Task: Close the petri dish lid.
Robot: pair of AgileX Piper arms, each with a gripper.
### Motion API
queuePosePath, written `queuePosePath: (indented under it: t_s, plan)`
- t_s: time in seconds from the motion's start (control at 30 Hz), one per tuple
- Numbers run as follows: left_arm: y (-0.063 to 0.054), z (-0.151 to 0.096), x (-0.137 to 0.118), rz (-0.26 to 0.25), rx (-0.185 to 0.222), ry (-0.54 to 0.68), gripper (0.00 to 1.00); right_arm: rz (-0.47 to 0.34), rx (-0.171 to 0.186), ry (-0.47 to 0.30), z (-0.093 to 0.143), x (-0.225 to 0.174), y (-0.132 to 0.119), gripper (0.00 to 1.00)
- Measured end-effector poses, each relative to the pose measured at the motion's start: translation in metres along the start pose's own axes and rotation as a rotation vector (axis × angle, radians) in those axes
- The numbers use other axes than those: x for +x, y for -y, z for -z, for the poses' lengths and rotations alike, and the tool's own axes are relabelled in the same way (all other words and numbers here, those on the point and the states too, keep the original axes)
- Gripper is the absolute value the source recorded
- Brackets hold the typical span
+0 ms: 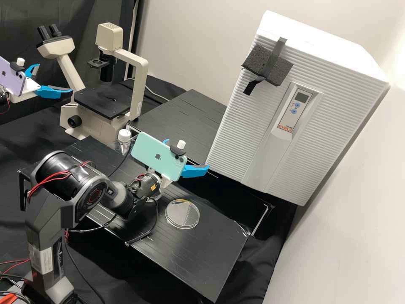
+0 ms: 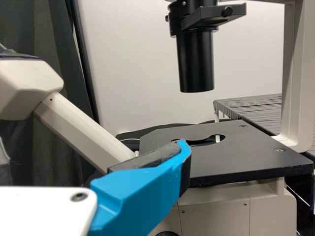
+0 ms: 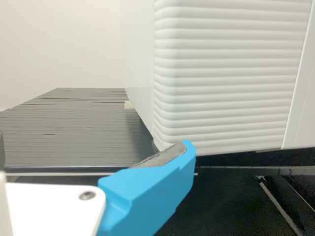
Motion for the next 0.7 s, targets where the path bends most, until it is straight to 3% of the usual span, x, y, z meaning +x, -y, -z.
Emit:
queuePosePath:
  t_s: [0.3,0.47,0.7]
  plan:
    - [0.000,0.000,0.000,0.000,0.000,0.000,1.00,-0.001,0.000,-0.001,0.000,-0.001,0.000,1.00]
    - [0.000,0.000,0.000,0.000,0.000,0.000,1.00,-0.025,-0.003,0.022,-0.012,-0.015,-0.008,1.00]
    - [0.000,0.000,0.000,0.000,0.000,0.000,1.00,-0.138,0.055,0.031,-0.028,-0.050,-0.032,1.00]
